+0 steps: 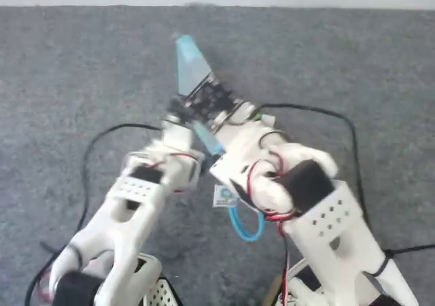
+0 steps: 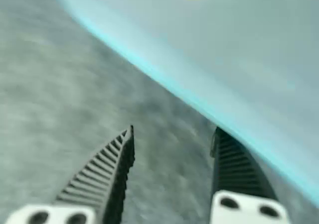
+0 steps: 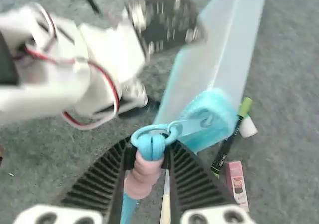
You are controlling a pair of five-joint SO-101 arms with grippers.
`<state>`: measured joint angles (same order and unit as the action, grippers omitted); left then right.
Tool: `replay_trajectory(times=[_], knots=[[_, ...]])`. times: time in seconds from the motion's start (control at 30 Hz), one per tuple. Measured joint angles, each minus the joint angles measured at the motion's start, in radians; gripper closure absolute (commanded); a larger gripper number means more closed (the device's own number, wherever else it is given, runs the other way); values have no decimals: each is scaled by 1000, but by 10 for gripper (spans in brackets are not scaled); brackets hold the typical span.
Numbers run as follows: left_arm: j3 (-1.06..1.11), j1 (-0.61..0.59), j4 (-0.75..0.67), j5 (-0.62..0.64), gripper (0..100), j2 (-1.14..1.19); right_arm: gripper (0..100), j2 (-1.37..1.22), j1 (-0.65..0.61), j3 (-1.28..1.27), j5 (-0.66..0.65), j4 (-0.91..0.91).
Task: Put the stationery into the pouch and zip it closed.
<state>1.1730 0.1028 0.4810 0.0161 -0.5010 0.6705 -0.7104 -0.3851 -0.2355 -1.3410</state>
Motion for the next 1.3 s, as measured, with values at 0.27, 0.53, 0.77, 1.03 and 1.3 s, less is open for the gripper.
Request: replay_trajectory(times=[0.27,0.53,0.77,1.03,1.3], knots=[[80,-140,316,-20,760,-631,992,130,-2,-400,-12,222],[103,-186,562,-87,709,-1142,992,161,-3,-539,-14,292],[301,-193,407,-137,712,-1192,992,167,32,-442,-14,218],[350,-133,245,-155,733,-945,992,89,54,77,-14,-3],[242,63,157,-149,732,-509,992,-157,-98,201,-14,-26]])
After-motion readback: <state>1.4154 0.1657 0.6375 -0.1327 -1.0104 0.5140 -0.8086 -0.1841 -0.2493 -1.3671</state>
